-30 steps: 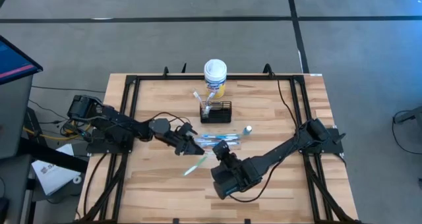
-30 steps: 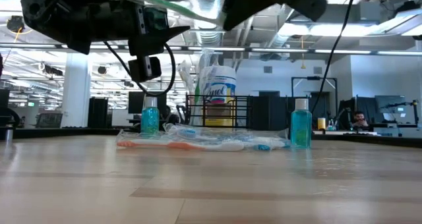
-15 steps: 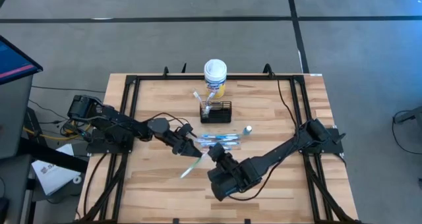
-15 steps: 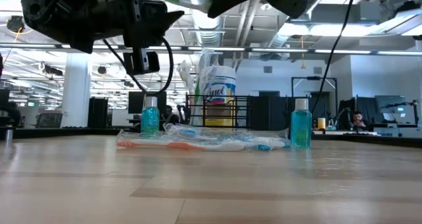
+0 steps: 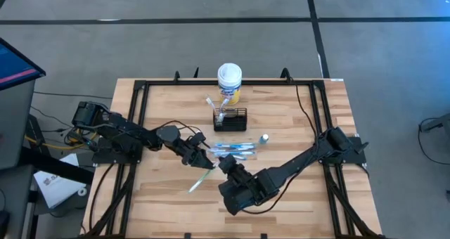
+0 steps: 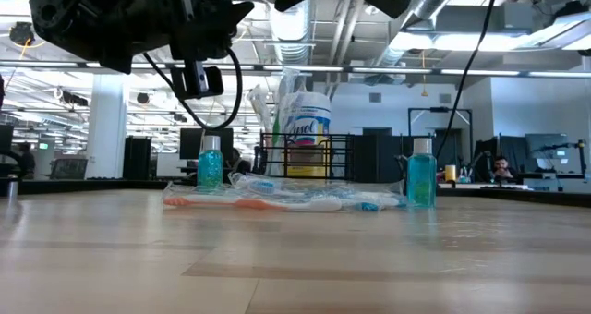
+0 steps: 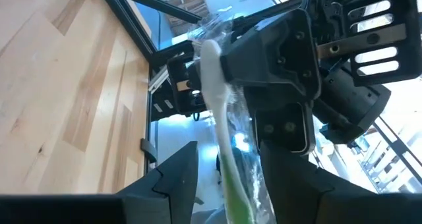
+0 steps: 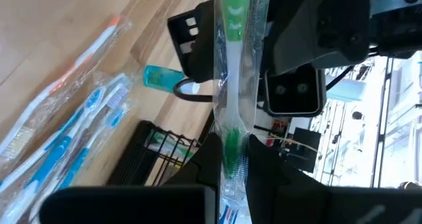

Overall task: Pick & Place toothbrushing station
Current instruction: Put the green toothbrush into the black wire organizer

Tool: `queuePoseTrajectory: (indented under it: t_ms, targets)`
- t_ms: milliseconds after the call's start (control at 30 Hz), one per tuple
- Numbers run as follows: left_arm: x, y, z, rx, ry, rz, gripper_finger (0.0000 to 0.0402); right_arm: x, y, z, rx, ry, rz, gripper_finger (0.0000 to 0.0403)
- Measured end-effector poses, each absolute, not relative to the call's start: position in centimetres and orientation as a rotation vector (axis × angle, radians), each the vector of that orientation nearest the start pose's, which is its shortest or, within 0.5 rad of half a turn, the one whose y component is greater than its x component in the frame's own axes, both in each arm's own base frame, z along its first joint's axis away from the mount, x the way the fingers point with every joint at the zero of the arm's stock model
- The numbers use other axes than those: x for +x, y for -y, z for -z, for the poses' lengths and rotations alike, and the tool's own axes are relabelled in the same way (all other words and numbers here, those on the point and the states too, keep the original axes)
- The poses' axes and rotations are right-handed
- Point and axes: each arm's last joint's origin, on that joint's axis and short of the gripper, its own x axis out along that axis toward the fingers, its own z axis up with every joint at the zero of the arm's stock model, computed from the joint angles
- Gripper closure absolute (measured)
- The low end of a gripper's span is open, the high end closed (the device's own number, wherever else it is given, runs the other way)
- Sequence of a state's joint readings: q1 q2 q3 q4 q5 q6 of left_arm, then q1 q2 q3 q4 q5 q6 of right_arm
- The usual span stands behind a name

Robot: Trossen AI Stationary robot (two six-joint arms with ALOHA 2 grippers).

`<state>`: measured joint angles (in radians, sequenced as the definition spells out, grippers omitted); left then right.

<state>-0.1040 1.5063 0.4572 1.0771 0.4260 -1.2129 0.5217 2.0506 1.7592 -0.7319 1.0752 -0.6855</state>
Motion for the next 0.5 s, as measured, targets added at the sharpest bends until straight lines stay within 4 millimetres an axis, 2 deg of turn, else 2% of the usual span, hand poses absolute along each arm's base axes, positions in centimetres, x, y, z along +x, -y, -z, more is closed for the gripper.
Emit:
queuePoseTrajectory:
  t_ms: [500]
  targets:
    - [26.83, 4.04, -18.72, -1.177, -0.303, 0.491, 0.0243, 39.88, -19.46, -25.97, -1.415, -0.868, 0.239, 0.0372]
